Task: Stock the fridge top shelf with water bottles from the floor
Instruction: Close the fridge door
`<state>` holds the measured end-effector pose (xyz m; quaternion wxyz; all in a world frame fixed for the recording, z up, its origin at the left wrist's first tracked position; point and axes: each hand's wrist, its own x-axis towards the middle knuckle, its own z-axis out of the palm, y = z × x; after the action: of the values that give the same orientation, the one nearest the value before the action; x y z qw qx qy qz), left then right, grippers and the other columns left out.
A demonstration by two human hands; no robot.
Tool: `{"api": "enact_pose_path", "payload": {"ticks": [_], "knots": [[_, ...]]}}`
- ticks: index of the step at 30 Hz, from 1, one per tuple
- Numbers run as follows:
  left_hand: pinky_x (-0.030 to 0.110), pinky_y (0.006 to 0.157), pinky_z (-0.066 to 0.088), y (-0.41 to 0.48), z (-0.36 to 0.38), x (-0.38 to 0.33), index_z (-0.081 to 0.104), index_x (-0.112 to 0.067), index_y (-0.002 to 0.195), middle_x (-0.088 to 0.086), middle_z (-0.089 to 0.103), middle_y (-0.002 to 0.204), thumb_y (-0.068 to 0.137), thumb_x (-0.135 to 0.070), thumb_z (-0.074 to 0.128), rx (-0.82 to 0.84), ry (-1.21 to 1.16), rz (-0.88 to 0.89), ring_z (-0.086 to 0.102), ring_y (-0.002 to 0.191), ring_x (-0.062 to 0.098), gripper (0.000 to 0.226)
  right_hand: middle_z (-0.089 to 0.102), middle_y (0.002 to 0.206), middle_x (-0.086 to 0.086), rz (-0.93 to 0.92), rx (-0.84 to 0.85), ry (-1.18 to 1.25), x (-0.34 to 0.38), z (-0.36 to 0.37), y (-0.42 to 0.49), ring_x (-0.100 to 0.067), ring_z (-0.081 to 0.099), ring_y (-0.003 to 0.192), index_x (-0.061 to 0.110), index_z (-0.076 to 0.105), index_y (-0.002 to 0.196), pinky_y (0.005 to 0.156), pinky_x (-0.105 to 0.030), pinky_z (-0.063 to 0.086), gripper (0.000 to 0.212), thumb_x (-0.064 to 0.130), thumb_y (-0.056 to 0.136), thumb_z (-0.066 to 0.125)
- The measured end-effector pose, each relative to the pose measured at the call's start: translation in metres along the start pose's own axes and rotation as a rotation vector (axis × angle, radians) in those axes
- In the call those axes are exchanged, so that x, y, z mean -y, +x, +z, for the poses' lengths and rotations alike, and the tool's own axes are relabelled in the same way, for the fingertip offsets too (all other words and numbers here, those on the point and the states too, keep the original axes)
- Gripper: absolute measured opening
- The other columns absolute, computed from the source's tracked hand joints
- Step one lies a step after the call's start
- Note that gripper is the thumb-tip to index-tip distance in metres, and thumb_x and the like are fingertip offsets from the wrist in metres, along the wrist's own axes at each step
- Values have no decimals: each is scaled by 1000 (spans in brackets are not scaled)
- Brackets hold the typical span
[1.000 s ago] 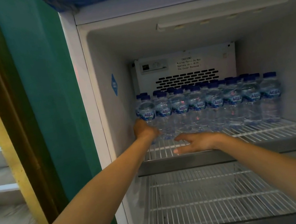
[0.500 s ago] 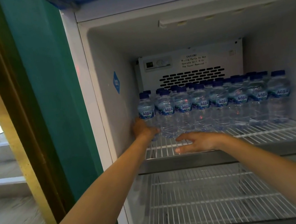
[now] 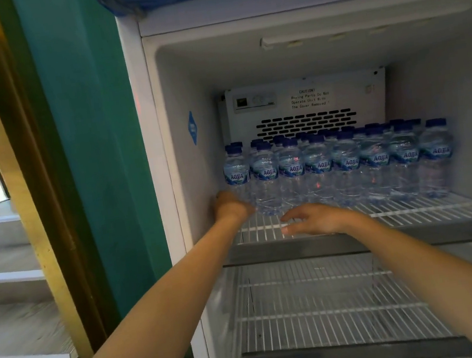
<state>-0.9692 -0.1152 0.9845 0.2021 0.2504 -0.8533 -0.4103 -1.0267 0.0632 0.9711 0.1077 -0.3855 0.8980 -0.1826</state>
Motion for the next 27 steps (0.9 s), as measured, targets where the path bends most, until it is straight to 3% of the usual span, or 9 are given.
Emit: {"api": "enact_pose_path", "payload": {"ticks": [2, 4, 6, 8, 11, 16, 20, 23, 27], "knots": [[24, 78, 46, -19, -6, -2, 60, -1, 110, 12, 63, 110, 88, -19, 63, 31, 39, 62, 62, 103, 26, 29, 43, 148, -1, 33, -35, -40, 6, -3, -12, -20, 42, 134, 21, 48, 139, 113, -34, 32, 53, 45, 92, 56], [26, 73, 47, -38, -12, -4, 58, -3, 83, 11, 60, 88, 88, -10, 58, 20, 82, 134, 59, 87, 25, 9, 54, 139, -2, 73, -90, -29, 13, -6, -29, -21, 50, 126, 17, 58, 130, 108, -35, 37, 42, 39, 94, 57], [30, 65, 45, -61, -18, -9, 45, -7, 67, 9, 51, 75, 86, -3, 54, -26, 125, 256, 54, 78, 24, 21, 66, 117, -4, 115, -168, 5, 18, -5, -53, -22, 58, 109, 16, 69, 110, 93, -33, 45, 30, 37, 95, 55], [36, 69, 47, -89, -22, -11, 52, -2, 84, 12, 54, 86, 86, -1, 53, -36, 124, 394, 56, 85, 28, 3, 68, 110, -6, 151, -262, 20, 25, 1, -86, -23, 60, 104, 12, 69, 107, 87, -33, 46, 33, 39, 95, 53], [38, 82, 45, -133, -11, -3, 51, 1, 116, 18, 57, 115, 88, -2, 53, 14, 154, 630, 56, 104, 33, 29, 62, 128, -6, 171, -435, 94, 40, 19, -139, -20, 57, 118, 8, 61, 126, 95, -25, 41, 41, 33, 92, 61], [38, 92, 43, -224, 33, 37, 51, -1, 121, 17, 56, 123, 83, -3, 57, 195, 99, 767, 54, 113, 34, 39, 68, 114, -12, 314, -664, 135, 55, 90, -238, -21, 63, 109, 7, 63, 119, 87, -24, 44, 36, 19, 86, 69], [41, 95, 41, -312, 81, 68, 50, 0, 121, 22, 55, 123, 80, -3, 57, 415, 110, 740, 53, 114, 38, 41, 68, 111, -14, 515, -697, 149, 57, 158, -342, -21, 64, 104, 4, 62, 120, 87, -22, 43, 35, 15, 87, 68], [40, 96, 37, -386, 115, 77, 49, 3, 119, 24, 56, 122, 81, -5, 58, 563, 154, 795, 53, 114, 39, 40, 69, 108, -14, 722, -701, 185, 43, 201, -428, -26, 66, 102, 7, 64, 117, 92, -38, 50, 35, 20, 85, 69], [34, 97, 35, -496, 152, 75, 47, 1, 121, 20, 52, 124, 83, -11, 60, 742, 161, 902, 49, 118, 34, 43, 68, 113, -13, 1016, -723, 148, 34, 237, -548, -28, 61, 110, 11, 63, 120, 91, -32, 46, 35, 24, 87, 64]]}}
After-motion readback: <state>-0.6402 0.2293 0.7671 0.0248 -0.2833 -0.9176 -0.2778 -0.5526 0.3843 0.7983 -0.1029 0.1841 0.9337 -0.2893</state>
